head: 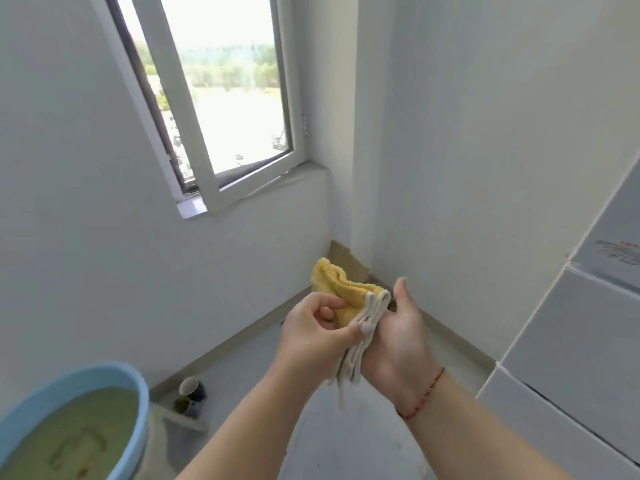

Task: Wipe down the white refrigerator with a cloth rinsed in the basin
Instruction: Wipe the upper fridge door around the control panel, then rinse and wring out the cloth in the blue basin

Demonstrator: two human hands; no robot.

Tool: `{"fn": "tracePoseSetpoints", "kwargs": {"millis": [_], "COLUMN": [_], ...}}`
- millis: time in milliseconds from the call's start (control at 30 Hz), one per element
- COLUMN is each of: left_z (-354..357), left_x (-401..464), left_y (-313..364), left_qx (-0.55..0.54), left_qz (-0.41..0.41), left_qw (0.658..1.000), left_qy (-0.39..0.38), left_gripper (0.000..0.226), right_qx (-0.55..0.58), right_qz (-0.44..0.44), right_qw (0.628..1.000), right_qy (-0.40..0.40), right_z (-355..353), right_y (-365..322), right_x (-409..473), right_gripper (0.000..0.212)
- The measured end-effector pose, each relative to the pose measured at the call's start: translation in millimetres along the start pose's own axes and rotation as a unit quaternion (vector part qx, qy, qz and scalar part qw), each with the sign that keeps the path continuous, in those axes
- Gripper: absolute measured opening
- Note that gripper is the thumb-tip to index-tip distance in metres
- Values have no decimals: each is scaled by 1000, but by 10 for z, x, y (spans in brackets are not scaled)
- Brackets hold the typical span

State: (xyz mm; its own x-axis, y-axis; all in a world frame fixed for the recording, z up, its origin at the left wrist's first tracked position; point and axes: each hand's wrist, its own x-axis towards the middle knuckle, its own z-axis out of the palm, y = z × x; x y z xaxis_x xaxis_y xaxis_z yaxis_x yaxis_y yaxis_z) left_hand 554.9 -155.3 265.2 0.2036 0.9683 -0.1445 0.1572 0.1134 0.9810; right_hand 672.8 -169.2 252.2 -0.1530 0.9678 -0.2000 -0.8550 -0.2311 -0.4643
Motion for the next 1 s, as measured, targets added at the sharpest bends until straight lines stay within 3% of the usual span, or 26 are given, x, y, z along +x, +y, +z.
{"fn": "tracePoseSetpoints", "kwargs": {"millis": [167,267,500,567,700,867,1000], "left_z": [-990,-1613,-3495,-3815,-4679,-5420,-5825], "left_x": [-156,-229,-436,-494,-579,-555,-394], "left_y": [-372,-614,-1377,-1516,-1988,-2564,-3070], "left_qx": [-31,-67,-118,-101,-21,112,201], "left_qz": [-7,-30,-83,-76,-110,-165,-178], "left_qw": [991,978,911,901,887,879,869], "left_qy": [127,195,386,416,447,433,415], "left_gripper": [22,25,10,22,48,43,43], "right_qx": [-58,-127,-262,-310,-443,-639,-741], "right_qz": [77,113,180,186,185,168,102], "right_qw": [995,985,947,930,874,748,662], "right_qy": [-32,-7,50,60,77,64,46], "right_z": [384,641,1114,1143,1174,972,765], "right_y": [908,1456,3133,3411,4173,4808,5134], "right_x": [355,620,1497,1668,2167,2737,3187], "right_gripper": [70,49,26,25,28,29,27]}}
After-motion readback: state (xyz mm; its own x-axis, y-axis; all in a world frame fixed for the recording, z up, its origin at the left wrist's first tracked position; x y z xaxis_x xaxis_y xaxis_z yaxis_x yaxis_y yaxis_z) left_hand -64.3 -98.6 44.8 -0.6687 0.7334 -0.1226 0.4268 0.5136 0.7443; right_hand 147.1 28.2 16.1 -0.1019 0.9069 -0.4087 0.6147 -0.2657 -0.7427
